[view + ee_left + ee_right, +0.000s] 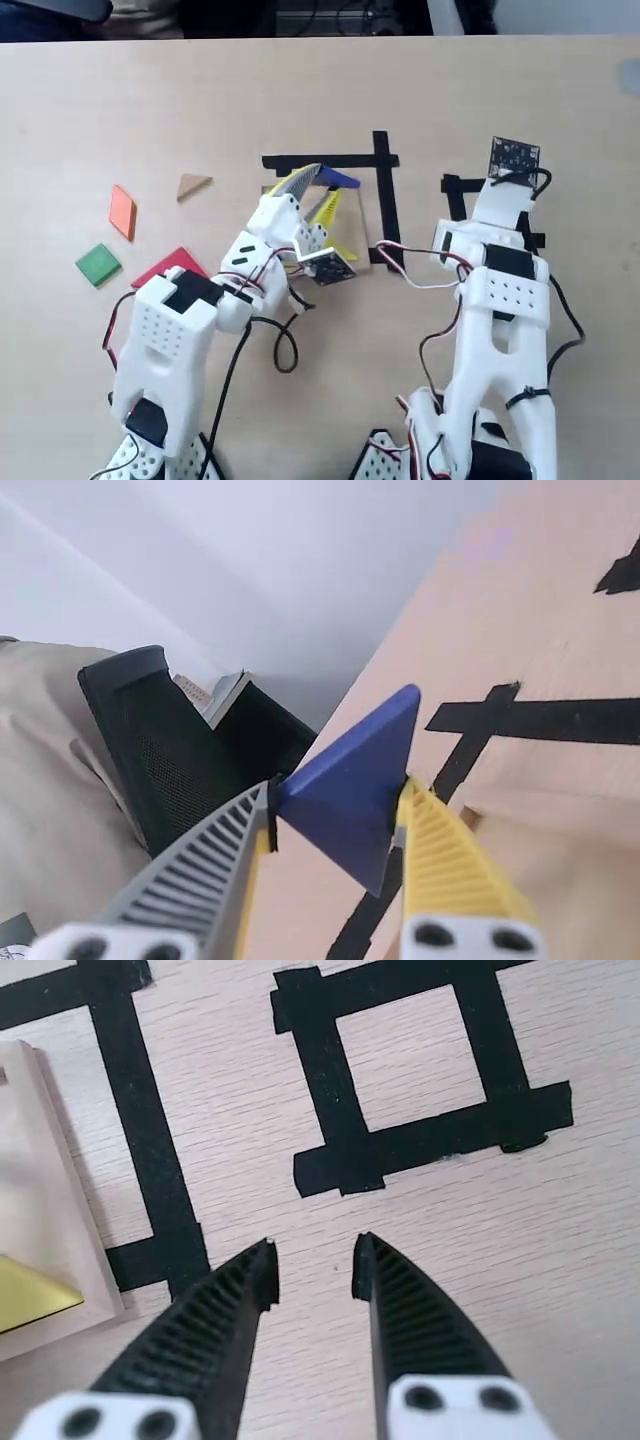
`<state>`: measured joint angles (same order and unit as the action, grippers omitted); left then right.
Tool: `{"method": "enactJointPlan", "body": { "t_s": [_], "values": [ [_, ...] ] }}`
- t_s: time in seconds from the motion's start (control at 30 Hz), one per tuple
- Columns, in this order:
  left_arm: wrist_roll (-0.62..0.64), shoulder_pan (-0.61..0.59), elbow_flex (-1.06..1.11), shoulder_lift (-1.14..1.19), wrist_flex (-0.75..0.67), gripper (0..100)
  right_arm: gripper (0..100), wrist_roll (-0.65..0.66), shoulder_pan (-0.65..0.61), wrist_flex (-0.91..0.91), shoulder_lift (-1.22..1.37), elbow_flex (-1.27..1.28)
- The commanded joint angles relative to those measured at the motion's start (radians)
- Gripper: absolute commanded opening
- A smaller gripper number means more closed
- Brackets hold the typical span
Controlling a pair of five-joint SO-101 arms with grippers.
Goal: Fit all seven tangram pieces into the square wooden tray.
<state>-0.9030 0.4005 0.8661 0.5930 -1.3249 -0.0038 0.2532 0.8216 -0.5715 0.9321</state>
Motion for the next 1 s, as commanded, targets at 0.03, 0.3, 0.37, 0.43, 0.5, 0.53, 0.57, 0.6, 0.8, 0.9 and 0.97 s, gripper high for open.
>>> {"method": "enactJointPlan", "body": {
  "t_s": [0.03, 0.3, 0.37, 0.43, 0.5, 0.53, 0.57, 0.6, 0.8, 0.9, 0.97],
  "values": [
    [-0.043, -0.005, -0.019, 0.009, -0.005, 3, 13.4, -0.005, -0.011, -0.009, 0.001, -0.007],
    [-0.048, -0.004, 0.002, 0.012, 0.002, 3, 13.4, -0.005, -0.011, -0.012, 0.001, -0.007],
    [-0.048, -0.005, 0.004, 0.012, 0.003, 3, 13.4, -0.005, -0.011, -0.012, 0.001, -0.007],
    [-0.048, -0.013, 0.019, 0.012, 0.003, 3, 13.4, -0.005, -0.011, -0.012, 0.001, -0.007],
    [-0.048, -0.024, 0.042, -0.002, 0.003, 3, 13.4, -0.005, -0.011, -0.014, 0.001, -0.005],
    [-0.048, -0.03, 0.062, -0.023, 0.003, 3, 13.4, -0.005, -0.012, -0.014, 0.001, -0.004],
    [-0.048, -0.036, 0.085, -0.052, 0.003, 3, 13.4, -0.005, -0.012, -0.014, 0.001, -0.004],
    [-0.048, -0.038, 0.111, -0.089, 0.005, 3, 13.4, -0.005, -0.012, -0.014, 0.001, -0.004],
    [-0.044, -0.033, 0.249, -0.479, 0.365, 3, 13.4, -0.005, -0.012, -0.014, 0.001, -0.004],
    [-0.044, -0.024, 0.223, -0.729, 0.807, 3, 13.4, -0.005, -0.012, -0.014, 0.001, -0.002],
    [-0.046, -0.001, 0.148, -0.87, 1.166, 3, 13.4, -0.005, -0.012, -0.014, 0.001, -0.002]
  ]
}}
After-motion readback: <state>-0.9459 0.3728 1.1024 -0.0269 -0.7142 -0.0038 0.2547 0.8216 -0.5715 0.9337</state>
